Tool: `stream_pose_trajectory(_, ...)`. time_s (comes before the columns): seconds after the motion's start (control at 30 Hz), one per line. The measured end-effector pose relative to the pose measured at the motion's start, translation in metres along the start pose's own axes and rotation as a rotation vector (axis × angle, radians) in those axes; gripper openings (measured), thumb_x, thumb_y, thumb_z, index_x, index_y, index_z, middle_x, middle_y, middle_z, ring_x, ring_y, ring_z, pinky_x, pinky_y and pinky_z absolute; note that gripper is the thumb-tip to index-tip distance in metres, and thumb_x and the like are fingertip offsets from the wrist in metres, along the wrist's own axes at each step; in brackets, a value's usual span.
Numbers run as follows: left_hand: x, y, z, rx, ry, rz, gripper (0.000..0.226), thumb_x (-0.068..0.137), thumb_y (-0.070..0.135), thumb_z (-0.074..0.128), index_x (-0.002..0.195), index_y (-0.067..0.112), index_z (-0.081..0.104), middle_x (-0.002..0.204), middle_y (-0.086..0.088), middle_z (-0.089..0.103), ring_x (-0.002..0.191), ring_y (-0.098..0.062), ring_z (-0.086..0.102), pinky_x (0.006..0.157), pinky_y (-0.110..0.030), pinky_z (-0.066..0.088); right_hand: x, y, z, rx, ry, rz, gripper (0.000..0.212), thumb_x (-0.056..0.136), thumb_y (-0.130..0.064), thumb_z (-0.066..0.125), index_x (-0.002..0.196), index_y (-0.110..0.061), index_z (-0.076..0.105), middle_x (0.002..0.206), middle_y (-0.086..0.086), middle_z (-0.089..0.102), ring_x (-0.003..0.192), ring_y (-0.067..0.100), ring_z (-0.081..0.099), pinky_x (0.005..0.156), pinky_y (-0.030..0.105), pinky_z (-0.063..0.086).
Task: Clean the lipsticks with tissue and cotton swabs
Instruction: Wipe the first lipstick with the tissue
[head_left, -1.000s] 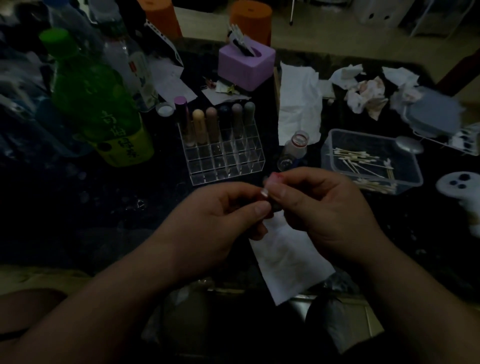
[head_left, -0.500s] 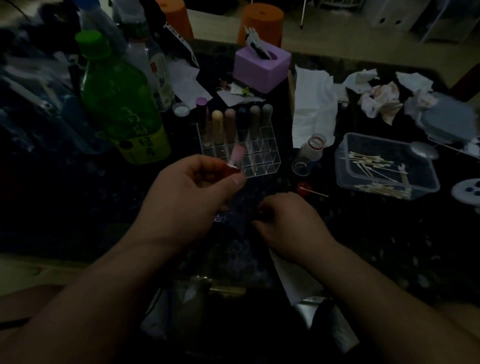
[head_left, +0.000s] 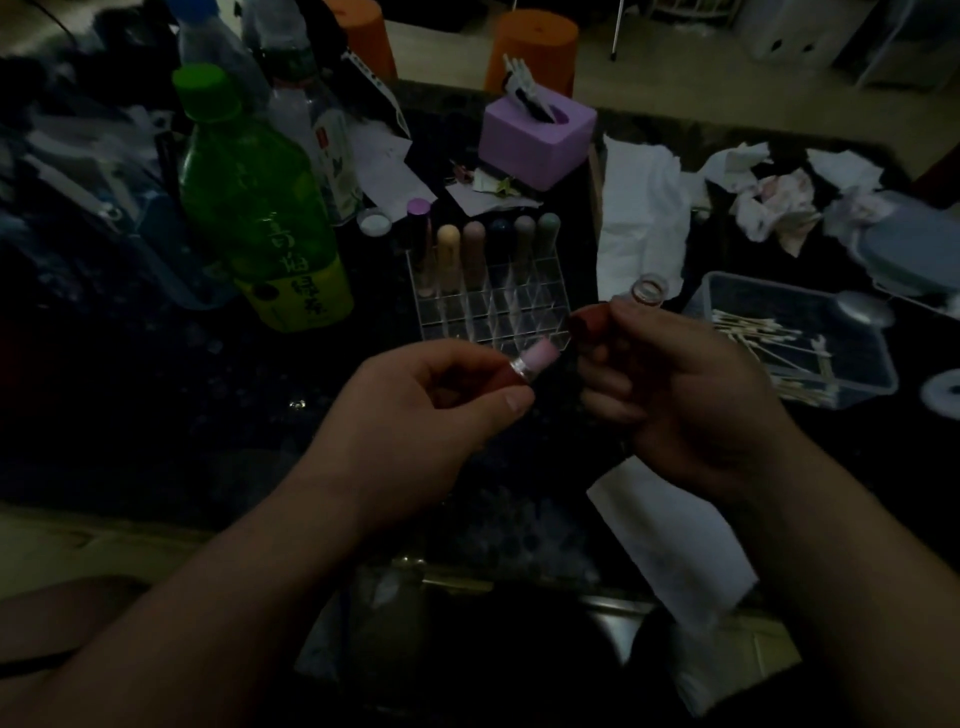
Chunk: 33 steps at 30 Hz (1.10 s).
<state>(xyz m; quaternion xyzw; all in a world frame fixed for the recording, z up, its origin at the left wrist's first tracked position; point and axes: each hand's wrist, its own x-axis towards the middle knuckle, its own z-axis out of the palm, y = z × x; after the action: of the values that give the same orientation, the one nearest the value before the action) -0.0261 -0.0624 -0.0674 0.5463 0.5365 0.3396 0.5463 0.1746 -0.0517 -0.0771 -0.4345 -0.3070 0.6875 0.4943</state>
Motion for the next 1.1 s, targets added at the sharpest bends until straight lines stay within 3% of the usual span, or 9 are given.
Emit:
stream_pose_trajectory(0.3, 0.004, 0.002, 0.014, 0.023, -0.011, -0.034, 0.008, 0.081, 0.023, 0.078, 0.086, 0.028, 0.077, 0.078, 0.009, 0.076, 0.066, -0.003, 0.067, 0.068, -0.02, 0.055, -0.007, -0.001, -0.006, -0.227, -0.054, -0.008, 0.025, 0.092, -0.017, 0.05, 0.093, 0.0, 0.067, 0.074, 0.005, 0.069, 0.064, 0.024, 0.037, 0.057, 0.033, 0.015)
stream_pose_trajectory(0.37, 0.005, 0.001, 0.016, 0.016, -0.012, -0.038, 0.006, 0.082, 0.024, 0.077, 0.087, 0.028, 0.077, 0.079, 0.009, 0.076, 0.065, -0.003, 0.067, 0.067, -0.02, 0.056, -0.006, 0.0, -0.01, -0.281, -0.047, -0.018, 0.019, 0.09, -0.017, 0.057, 0.092, -0.007, 0.073, 0.083, 0.015, 0.065, 0.075, 0.028, 0.041, 0.058, 0.031, 0.02)
stream_pose_trajectory(0.57, 0.008, 0.002, 0.016, 0.075, -0.071, -0.004, 0.007, 0.089, 0.026, 0.069, 0.088, 0.03, 0.075, 0.068, 0.014, 0.071, 0.059, -0.001, 0.063, 0.057, -0.011, 0.049, -0.008, 0.0, -0.01, -0.403, -0.059, -0.101, 0.017, 0.092, -0.013, 0.057, 0.095, -0.008, 0.073, 0.082, 0.005, 0.074, 0.071, 0.012, 0.069, 0.061, 0.02, 0.051)
stream_pose_trajectory(0.67, 0.008, 0.001, 0.014, 0.121, -0.067, 0.047, 0.007, 0.087, 0.027, 0.072, 0.09, 0.033, 0.075, 0.075, 0.016, 0.073, 0.065, 0.001, 0.067, 0.061, -0.01, 0.05, -0.009, -0.002, -0.011, -0.485, -0.09, -0.141, 0.021, 0.085, -0.029, 0.061, 0.091, -0.015, 0.076, 0.091, 0.011, 0.075, 0.085, 0.023, 0.072, 0.073, 0.03, 0.055)
stream_pose_trajectory(0.77, 0.007, -0.004, 0.014, 0.198, -0.007, 0.124, 0.017, 0.081, 0.027, 0.078, 0.098, 0.03, 0.077, 0.087, 0.013, 0.075, 0.08, 0.001, 0.07, 0.074, -0.018, 0.056, -0.01, -0.002, -0.005, -0.547, -0.04, -0.195, 0.02, 0.082, -0.035, 0.065, 0.081, -0.019, 0.077, 0.077, 0.008, 0.074, 0.071, 0.016, 0.07, 0.063, 0.024, 0.051)
stream_pose_trajectory(0.83, 0.007, -0.008, 0.016, 0.295, 0.026, 0.179, 0.018, 0.078, 0.03, 0.08, 0.096, 0.034, 0.076, 0.089, 0.013, 0.073, 0.082, 0.0, 0.068, 0.079, -0.026, 0.057, -0.009, 0.001, -0.003, -0.613, 0.027, -0.235, 0.029, 0.081, -0.037, 0.069, 0.077, -0.009, 0.074, 0.073, 0.018, 0.07, 0.063, 0.03, 0.064, 0.056, 0.036, 0.051)
stream_pose_trajectory(0.9, 0.007, -0.011, 0.019, 0.385, 0.034, 0.196, 0.015, 0.077, 0.034, 0.08, 0.09, 0.039, 0.074, 0.086, 0.014, 0.07, 0.079, 0.0, 0.065, 0.076, -0.027, 0.055, -0.008, 0.007, -0.001, -0.67, 0.068, -0.241, 0.041, 0.082, -0.036, 0.072, 0.079, 0.004, 0.068, 0.077, 0.027, 0.067, 0.071, 0.046, 0.062, 0.062, 0.052, 0.052)
stream_pose_trajectory(1.0, 0.011, -0.015, 0.024, 0.374, 0.016, 0.148, 0.011, 0.08, 0.031, 0.079, 0.09, 0.033, 0.077, 0.082, 0.015, 0.073, 0.075, 0.003, 0.067, 0.073, -0.026, 0.057, -0.006, 0.015, 0.003, -0.718, 0.143, -0.248, 0.031, 0.081, -0.032, 0.076, 0.08, -0.001, 0.071, 0.076, 0.016, 0.072, 0.076, 0.035, 0.069, 0.07, 0.047, 0.057)
stream_pose_trajectory(1.1, 0.02, -0.018, 0.028, 0.251, 0.026, 0.088, 0.012, 0.083, 0.02, 0.077, 0.09, 0.029, 0.078, 0.079, 0.016, 0.075, 0.072, 0.004, 0.07, 0.064, -0.015, 0.054, -0.005, 0.023, 0.005, -0.75, 0.182, -0.291, 0.016, 0.079, -0.02, 0.08, 0.094, -0.016, 0.073, 0.083, 0.0, 0.075, 0.079, 0.012, 0.072, 0.073, 0.029, 0.059)
